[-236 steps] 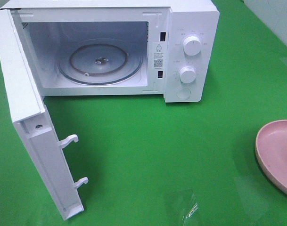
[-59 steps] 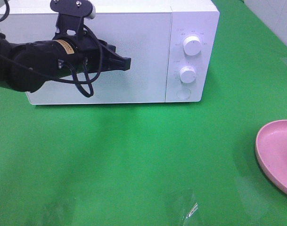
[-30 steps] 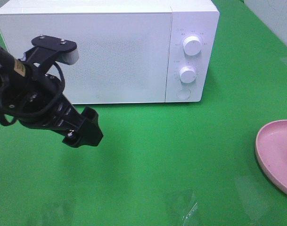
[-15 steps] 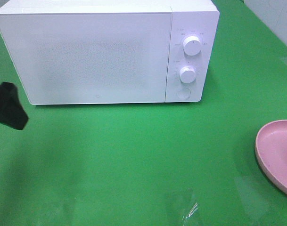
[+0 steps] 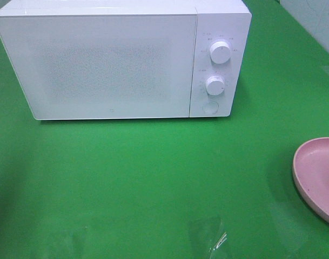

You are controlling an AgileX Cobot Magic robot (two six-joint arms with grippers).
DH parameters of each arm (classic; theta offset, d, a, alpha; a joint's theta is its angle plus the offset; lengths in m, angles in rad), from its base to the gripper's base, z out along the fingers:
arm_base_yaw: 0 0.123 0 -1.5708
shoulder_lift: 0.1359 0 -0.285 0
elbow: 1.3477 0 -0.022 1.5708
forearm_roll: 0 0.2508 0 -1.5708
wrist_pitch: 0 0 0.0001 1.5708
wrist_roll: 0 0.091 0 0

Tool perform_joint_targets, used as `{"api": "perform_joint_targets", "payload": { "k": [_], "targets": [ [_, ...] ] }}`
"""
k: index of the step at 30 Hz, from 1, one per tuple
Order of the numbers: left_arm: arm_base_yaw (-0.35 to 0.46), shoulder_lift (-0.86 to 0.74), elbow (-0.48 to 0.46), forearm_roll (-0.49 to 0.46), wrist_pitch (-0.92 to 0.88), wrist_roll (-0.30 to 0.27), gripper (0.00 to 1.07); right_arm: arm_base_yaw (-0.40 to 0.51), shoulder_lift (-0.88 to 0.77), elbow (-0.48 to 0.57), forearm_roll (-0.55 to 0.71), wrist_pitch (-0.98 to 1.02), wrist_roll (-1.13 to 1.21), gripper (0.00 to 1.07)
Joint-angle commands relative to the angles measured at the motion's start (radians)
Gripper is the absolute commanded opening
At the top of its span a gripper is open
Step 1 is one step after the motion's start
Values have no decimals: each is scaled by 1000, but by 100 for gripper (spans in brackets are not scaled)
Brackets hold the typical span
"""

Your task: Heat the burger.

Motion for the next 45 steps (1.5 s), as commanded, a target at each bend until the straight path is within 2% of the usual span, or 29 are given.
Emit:
{"api": "perform_joint_targets", "payload": {
  "k": [1,6,8,9,10,11,14,16,17,19,33,41,45],
  "targets": [
    [3,-79,6,17,69,5,99,-5,-27,2,3,-11,-11,73],
    [3,-170,41,23,51,5,99,-5,-27,2,3,-11,-11,73],
    [3,-263,113,32,22,6,99,-5,-27,2,3,-11,-11,73],
    [3,-263,113,32,22,6,99,-5,-27,2,3,-11,-11,73],
    [3,-324,166,33,3,6,99,-5,-27,2,3,-11,-11,73],
    [3,-324,166,33,3,6,99,-5,-27,2,3,-11,-11,73],
    [3,-435,261,33,-25,7,99,-5,-27,2,3,-11,-11,73],
    [3,-458,281,33,-32,7,99,-5,-27,2,3,-11,-11,73],
    [3,-519,326,29,-49,4,99,-5,-27,2,3,-11,-11,73],
    [3,-579,357,23,-81,4,99,-5,-27,2,3,-11,-11,73],
    [3,-968,371,4,-82,3,99,-5,-27,2,3,-11,-11,73],
    [3,-1116,373,-22,-84,2,99,-5,-27,2,3,-11,-11,73],
    [3,-1111,373,-27,-84,0,99,-5,-27,2,3,-11,-11,73]
  ]
}}
